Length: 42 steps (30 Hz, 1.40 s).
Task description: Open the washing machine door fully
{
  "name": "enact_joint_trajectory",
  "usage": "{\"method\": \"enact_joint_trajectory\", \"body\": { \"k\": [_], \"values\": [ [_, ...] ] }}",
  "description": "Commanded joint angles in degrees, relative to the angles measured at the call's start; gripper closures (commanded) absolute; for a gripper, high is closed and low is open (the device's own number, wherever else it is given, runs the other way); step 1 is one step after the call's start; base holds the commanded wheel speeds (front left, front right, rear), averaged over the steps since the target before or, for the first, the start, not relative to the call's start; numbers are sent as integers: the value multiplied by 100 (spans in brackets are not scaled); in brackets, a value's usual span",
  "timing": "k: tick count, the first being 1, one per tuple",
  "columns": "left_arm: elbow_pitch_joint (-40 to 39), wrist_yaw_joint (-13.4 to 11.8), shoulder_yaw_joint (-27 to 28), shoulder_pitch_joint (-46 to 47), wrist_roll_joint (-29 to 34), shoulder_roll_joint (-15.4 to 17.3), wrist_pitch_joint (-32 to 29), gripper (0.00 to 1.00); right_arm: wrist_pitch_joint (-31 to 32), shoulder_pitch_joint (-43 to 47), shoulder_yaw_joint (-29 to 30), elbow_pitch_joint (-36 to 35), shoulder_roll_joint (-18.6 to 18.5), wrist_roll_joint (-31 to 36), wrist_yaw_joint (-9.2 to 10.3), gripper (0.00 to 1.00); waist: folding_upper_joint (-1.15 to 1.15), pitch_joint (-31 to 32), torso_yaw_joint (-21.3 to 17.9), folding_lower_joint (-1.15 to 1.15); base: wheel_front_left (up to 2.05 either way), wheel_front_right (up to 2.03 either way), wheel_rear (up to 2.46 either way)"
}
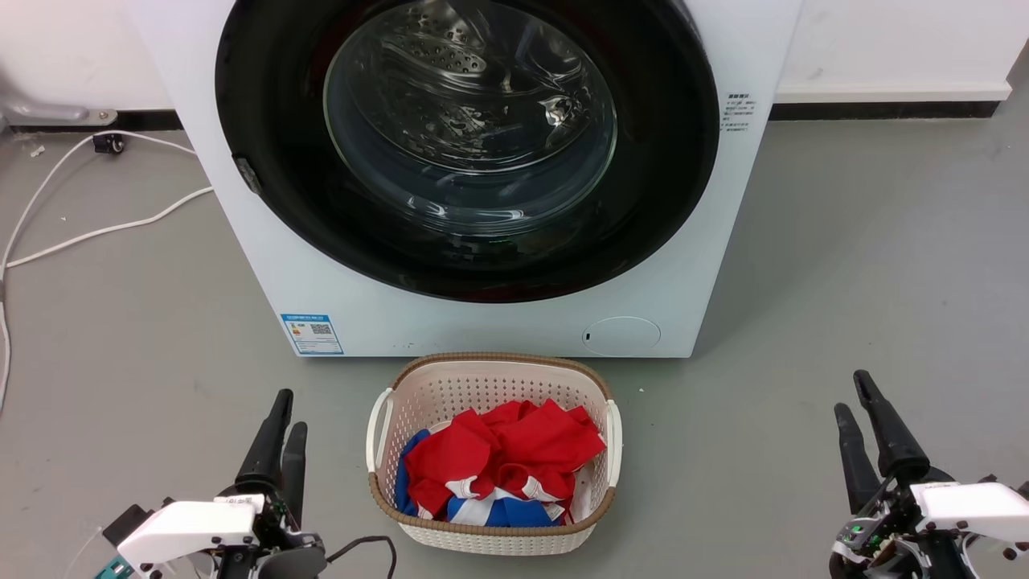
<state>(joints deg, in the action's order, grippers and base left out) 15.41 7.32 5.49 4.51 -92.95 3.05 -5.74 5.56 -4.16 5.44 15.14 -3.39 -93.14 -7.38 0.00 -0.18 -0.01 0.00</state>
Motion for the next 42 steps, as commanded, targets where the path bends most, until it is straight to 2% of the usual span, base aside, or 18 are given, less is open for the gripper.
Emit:
{"method": "enact_joint_trajectory", "body": {
  "k": [1,7,12,31,42],
  "values": [
    [-141,6,-72,117,13,20,57,0,-43,-96,-38,-155,-12,47,-2,0,0,-2,-1,0,0,0,0],
    [-295,7,-279,141,164,26,249,0,-213,-34,-193,-326,-25,187,-2,0,0,-12,-3,0,0,0,0],
    [-442,8,-418,182,562,58,386,0,-369,-5,-275,-384,-91,616,-3,0,0,-22,0,0,0,0,0],
    [-804,12,-702,225,3163,68,824,0,-793,117,-293,-738,-6,3514,-6,0,0,-59,-15,0,0,0,0],
    [-825,7,-937,274,4495,128,1039,0,-825,225,-338,-925,16,4827,-8,0,0,-79,-6,0,0,0,0]
  ]
}}
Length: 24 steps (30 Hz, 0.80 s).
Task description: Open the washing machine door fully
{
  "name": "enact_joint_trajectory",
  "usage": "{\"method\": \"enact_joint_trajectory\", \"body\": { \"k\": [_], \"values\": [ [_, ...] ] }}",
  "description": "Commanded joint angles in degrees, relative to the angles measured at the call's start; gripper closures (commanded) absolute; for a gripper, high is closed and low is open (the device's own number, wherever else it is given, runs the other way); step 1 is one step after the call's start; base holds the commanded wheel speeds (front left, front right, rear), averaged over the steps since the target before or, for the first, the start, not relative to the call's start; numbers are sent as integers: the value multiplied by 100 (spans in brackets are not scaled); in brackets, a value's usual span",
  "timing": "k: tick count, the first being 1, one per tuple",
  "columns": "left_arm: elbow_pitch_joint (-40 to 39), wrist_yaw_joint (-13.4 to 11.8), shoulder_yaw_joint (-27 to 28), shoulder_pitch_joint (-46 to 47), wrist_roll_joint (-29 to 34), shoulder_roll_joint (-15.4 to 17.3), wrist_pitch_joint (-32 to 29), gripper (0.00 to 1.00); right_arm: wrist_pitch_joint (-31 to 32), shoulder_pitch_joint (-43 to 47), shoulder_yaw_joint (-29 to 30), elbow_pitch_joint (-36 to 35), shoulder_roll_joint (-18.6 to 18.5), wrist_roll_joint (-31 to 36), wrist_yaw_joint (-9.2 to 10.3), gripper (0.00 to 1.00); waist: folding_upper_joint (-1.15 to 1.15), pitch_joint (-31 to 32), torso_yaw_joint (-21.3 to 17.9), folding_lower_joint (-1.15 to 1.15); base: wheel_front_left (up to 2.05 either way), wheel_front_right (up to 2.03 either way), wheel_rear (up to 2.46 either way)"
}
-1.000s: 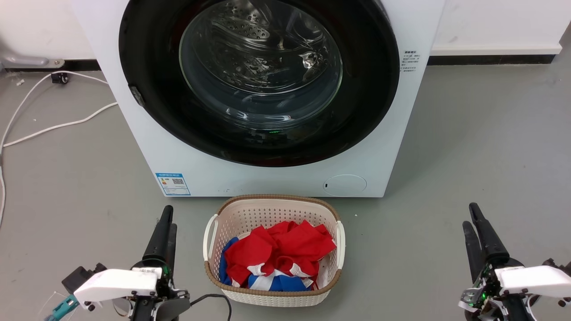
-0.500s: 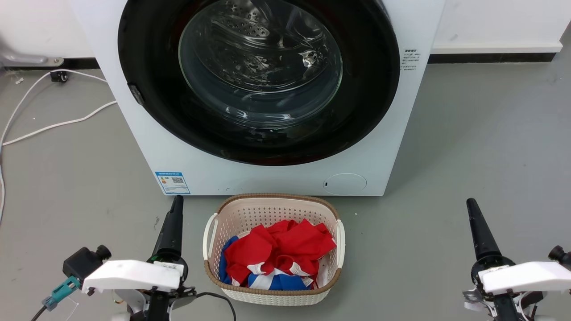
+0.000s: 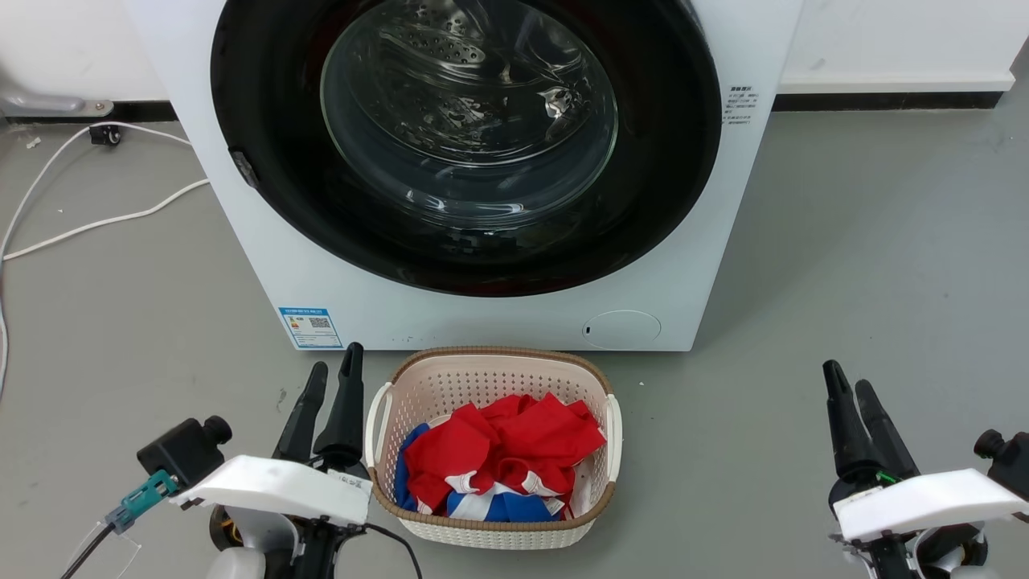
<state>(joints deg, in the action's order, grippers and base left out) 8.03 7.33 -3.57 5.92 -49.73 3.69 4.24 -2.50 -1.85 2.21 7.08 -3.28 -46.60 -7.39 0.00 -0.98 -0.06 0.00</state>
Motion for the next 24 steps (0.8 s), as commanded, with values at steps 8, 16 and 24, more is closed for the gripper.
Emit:
{"method": "enact_joint_trajectory", "body": {
  "k": [8,16,24],
  "values": [
    [-16,-42,-175,132,968,153,184,0,-44,60,-61,-245,12,912,-8,0,0,8,-13,0,0,0,0],
    [25,-152,-310,131,1599,242,317,0,-46,131,-99,-339,17,1638,-9,0,0,-5,-28,0,0,0,0],
    [68,-272,-453,175,2260,346,474,0,-65,156,-112,-416,22,2416,-10,0,0,-13,-46,0,0,0,0]
  ]
}}
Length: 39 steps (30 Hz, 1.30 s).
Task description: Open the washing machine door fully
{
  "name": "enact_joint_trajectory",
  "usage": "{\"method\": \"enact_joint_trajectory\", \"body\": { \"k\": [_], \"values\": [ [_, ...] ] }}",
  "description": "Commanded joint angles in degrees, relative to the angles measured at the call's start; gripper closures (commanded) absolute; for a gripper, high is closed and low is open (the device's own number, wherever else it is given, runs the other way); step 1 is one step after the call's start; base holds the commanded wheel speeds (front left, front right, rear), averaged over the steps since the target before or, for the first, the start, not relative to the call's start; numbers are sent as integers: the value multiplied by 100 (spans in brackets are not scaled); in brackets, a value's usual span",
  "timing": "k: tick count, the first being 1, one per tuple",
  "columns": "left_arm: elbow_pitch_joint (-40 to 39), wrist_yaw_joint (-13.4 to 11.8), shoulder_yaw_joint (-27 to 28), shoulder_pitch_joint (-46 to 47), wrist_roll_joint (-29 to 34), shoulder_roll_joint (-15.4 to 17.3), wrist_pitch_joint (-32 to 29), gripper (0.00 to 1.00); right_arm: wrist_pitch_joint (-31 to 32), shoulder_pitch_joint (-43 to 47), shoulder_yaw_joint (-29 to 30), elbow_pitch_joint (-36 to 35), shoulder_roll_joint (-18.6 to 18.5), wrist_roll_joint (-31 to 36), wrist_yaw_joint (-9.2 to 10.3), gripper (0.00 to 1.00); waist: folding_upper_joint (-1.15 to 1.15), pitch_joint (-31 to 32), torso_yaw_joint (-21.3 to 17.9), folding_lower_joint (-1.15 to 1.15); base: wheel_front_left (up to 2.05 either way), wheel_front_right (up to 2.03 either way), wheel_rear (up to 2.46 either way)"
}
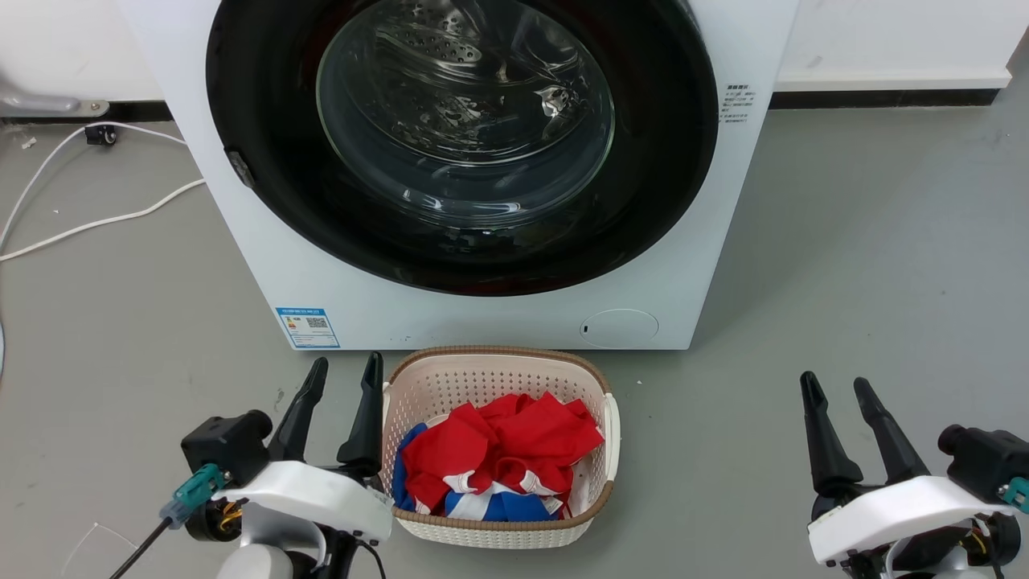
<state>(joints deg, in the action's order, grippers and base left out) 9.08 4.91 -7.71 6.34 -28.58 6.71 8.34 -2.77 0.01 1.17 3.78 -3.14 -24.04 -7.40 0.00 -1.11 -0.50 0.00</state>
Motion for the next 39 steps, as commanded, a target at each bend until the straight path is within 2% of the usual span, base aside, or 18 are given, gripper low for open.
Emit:
{"method": "enact_joint_trajectory", "body": {
  "k": [1,17,39],
  "values": [
    [-27,-40,-56,133,206,55,69,0,-41,-24,-11,-94,9,224,-9,0,0,0,-6,0,0,0,0],
    [136,-131,-184,171,956,133,277,0,-109,67,-11,-214,16,1216,-11,0,0,0,-44,0,0,0,0],
    [338,-64,-189,171,1795,58,527,0,-166,114,-85,-274,26,1979,-13,0,0,27,-63,0,0,0,0]
  ]
}}
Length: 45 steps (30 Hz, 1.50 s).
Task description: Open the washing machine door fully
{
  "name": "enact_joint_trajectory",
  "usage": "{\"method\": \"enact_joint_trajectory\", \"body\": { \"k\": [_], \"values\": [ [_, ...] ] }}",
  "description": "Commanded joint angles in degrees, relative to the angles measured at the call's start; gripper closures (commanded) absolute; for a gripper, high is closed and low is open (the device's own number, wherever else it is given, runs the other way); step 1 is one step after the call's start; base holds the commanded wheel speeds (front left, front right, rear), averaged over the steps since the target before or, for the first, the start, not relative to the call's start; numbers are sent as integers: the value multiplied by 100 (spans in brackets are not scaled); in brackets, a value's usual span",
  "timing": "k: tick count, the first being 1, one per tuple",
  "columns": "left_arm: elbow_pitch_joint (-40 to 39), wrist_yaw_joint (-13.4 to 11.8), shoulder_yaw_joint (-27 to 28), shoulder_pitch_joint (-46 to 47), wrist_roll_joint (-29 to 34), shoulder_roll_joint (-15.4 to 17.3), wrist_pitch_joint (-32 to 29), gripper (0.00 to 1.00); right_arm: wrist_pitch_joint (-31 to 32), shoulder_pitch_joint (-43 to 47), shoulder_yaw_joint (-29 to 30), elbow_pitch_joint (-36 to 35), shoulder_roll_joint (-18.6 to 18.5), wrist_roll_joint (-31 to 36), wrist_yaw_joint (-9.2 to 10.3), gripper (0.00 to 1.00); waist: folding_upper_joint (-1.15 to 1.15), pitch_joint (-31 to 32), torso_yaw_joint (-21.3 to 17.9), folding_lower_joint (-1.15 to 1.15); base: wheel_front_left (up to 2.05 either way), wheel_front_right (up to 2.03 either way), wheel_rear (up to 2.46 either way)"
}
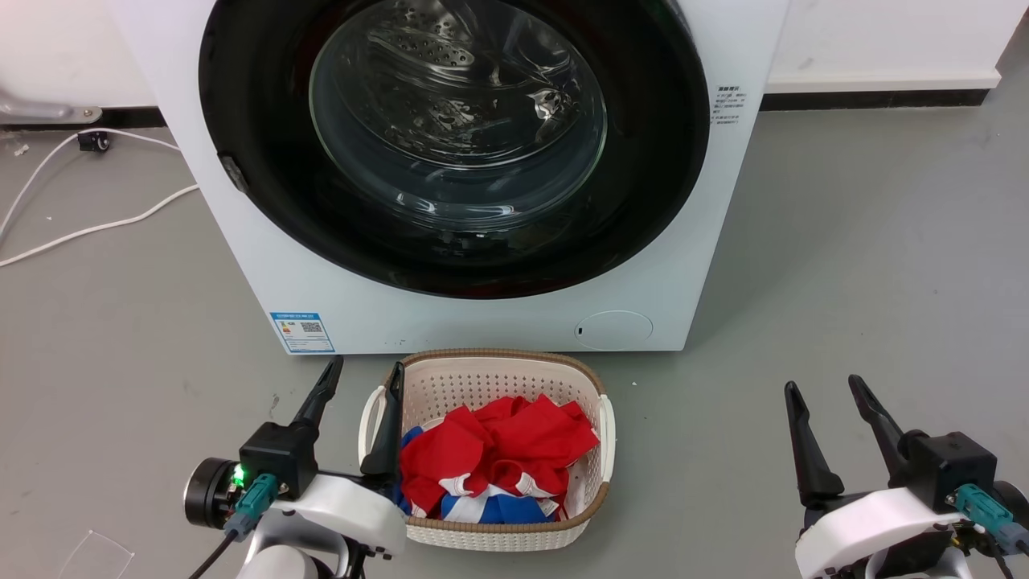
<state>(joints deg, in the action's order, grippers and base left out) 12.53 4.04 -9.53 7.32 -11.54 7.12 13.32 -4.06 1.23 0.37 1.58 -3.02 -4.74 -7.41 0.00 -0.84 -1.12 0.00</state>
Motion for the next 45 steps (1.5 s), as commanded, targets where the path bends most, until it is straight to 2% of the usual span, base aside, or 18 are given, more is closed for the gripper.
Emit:
{"method": "enact_joint_trajectory", "body": {
  "k": [1,7,17,30,31,32,33,37,39,44,45],
  "values": [
    [11,30,-6,71,130,17,44,0,-53,-1,-8,-52,15,35,-12,0,0,2,-4,0,0,0,0],
    [56,94,53,61,257,-50,109,0,-120,25,-6,-26,17,-76,-11,0,0,17,-26,0,0,0,0],
    [130,160,129,82,557,-123,201,0,-191,-2,-46,-3,22,191,-7,0,0,-9,-43,0,0,0,0],
    [258,235,323,63,502,-186,189,0,-234,-44,-42,121,22,-43,-7,0,0,-22,-59,0,0,0,0],
    [262,228,330,64,511,-188,189,0,-238,-49,-42,129,22,-53,-7,45,0,-20,-60,0,0,0,0],
    [268,232,337,61,518,-191,189,0,-248,-51,-37,137,22,-95,-7,79,0,-20,-61,0,0,0,0],
    [268,237,342,60,522,-194,189,0,-240,-53,-38,148,22,-114,-7,100,0,-21,-63,0,0,0,0],
    [276,249,367,55,514,-208,189,0,-258,-78,-22,186,22,-257,-7,100,0,-18,-69,0,0,0,0],
    [275,256,384,49,503,-221,189,0,-287,-117,38,227,20,-531,-7,100,0,-19,-72,0,0,0,0],
    [271,262,434,77,514,-261,189,0,-383,-325,402,586,16,-2296,-8,100,0,-39,-69,0,0,0,0],
    [271,262,434,77,514,-261,189,0,-383,-325,402,586,16,-2296,-8,100,0,-39,-69,0,0,0,0]
  ]
}}
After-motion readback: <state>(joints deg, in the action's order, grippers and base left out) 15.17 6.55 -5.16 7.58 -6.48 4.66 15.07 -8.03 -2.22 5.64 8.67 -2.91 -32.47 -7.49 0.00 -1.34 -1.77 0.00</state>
